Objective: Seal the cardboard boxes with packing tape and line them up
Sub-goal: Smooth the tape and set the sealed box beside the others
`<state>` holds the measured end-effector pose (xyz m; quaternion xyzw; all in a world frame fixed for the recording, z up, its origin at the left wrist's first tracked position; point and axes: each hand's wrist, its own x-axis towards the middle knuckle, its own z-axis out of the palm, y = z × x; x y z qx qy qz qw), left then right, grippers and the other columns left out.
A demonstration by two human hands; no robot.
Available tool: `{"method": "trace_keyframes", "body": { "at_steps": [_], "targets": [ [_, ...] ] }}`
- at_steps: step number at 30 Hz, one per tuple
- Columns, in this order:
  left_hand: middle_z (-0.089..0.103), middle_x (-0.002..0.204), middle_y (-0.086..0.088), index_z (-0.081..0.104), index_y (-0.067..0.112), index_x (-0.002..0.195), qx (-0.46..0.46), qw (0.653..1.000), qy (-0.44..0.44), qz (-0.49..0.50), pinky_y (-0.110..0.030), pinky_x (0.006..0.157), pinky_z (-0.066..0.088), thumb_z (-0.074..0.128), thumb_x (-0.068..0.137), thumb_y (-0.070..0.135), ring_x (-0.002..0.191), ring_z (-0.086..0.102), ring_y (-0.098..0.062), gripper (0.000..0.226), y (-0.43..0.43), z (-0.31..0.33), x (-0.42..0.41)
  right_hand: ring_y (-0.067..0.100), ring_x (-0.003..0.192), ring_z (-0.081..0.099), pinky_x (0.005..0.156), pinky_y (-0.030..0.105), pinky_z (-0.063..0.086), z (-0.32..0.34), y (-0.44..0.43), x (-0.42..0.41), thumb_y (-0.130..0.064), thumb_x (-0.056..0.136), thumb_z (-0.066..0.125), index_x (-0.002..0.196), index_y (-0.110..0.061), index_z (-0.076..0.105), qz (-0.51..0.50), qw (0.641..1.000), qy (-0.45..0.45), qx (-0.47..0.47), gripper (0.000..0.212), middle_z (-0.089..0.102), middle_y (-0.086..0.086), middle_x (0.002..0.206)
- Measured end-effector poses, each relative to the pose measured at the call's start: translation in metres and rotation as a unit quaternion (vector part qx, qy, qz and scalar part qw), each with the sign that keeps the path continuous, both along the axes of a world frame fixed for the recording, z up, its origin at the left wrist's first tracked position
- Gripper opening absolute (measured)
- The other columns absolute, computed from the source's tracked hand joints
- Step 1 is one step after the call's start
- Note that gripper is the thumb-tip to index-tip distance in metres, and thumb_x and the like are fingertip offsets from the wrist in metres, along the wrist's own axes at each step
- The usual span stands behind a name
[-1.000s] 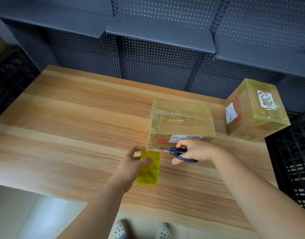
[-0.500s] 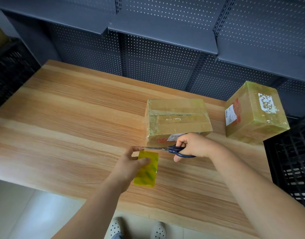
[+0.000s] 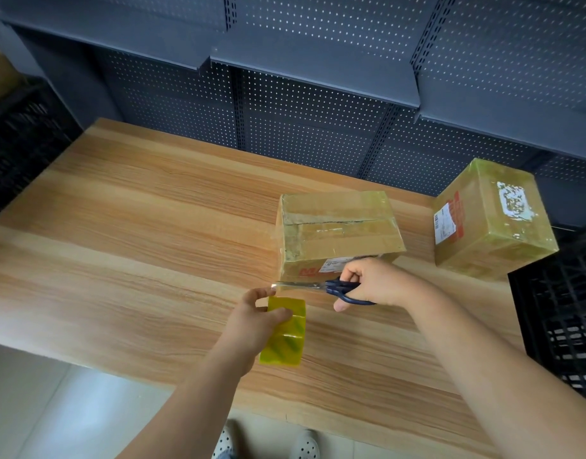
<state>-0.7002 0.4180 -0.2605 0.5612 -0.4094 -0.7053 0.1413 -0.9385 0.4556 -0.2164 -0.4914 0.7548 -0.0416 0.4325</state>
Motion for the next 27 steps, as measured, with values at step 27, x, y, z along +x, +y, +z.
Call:
{"method": "trace_keyframes", "body": {
  "at_steps": [27],
  "targets": [
    [0.071,0.096,-0.012,0.057,0.024,0.111,-0.019,1.000,-0.025,0.004,-0.045,0.074,0.059,0.078,0.080,0.011,0.081,0.071,-0.029,0.039,0.0055,-0.0018,0.0006,0.015,0.061,0.040,0.054,0.027,0.030,-0.0008,-0.0067,0.0014,-0.051,0.057,0.090,0.074,-0.013,0.059,0.070,0.995,0.071,-0.011,0.052,0.049,-0.003,0.068]
  ]
}}
